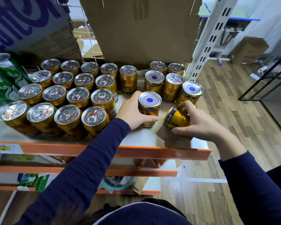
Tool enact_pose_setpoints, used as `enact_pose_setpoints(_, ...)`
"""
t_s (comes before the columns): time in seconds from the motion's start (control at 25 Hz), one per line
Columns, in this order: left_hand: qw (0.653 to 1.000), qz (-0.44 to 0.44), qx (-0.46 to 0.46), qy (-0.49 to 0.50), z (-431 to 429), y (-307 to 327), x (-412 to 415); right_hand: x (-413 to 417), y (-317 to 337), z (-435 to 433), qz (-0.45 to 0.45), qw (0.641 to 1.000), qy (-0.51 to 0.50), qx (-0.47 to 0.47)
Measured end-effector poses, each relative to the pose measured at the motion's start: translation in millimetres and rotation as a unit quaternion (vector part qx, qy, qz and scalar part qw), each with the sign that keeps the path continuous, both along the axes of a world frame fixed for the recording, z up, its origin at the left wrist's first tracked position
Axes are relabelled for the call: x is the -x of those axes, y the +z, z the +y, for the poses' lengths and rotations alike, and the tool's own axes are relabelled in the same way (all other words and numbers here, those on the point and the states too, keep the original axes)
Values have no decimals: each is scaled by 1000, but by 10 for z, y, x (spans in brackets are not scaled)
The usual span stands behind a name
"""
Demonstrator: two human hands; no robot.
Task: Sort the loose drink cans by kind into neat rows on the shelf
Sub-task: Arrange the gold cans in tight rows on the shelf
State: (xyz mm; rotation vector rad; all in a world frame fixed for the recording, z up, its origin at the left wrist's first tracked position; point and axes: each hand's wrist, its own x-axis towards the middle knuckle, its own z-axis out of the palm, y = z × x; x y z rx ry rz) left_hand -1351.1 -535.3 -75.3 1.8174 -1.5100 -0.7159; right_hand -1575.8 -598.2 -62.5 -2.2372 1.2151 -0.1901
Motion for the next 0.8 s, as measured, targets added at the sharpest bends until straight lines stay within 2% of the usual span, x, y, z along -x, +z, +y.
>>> enact_pose_setpoints(0.12, 1000, -3, 16, 0, 47, 186, -92, 49, 130, -30, -37, 999, -14, 27)
enact_pose_setpoints(0.2, 997, -69, 28, -19, 57, 364, -206, 76, 208, -54, -54, 997, -6, 52)
enact_pose_setpoints(0.28, 984, -172, 30, -46, 38, 540, -345, 46, 249, -76, -68, 994, -2, 81)
enact_pose_setpoints(0.48, 930, -352, -36, -99, -168, 783, -582, -205, 155, -106, -28, 990, 43, 132)
enact_pose_setpoints(0.64, 865, -459, -69, -193, -366, 692, -538, -261, 123, -134, -11, 990, 49, 135)
enact_pose_setpoints(0.68, 861, -463, -62, -203, -391, 640, -542, -257, 118, -131, -15, 990, 46, 133)
enact_pose_setpoints(0.72, 872, -443, -51, -201, -397, 599, -560, -253, 111, -127, -17, 990, 43, 132)
enact_pose_setpoints(0.8, 915, -371, -22, -155, -382, 580, -626, -259, 101, -119, -15, 990, 40, 134)
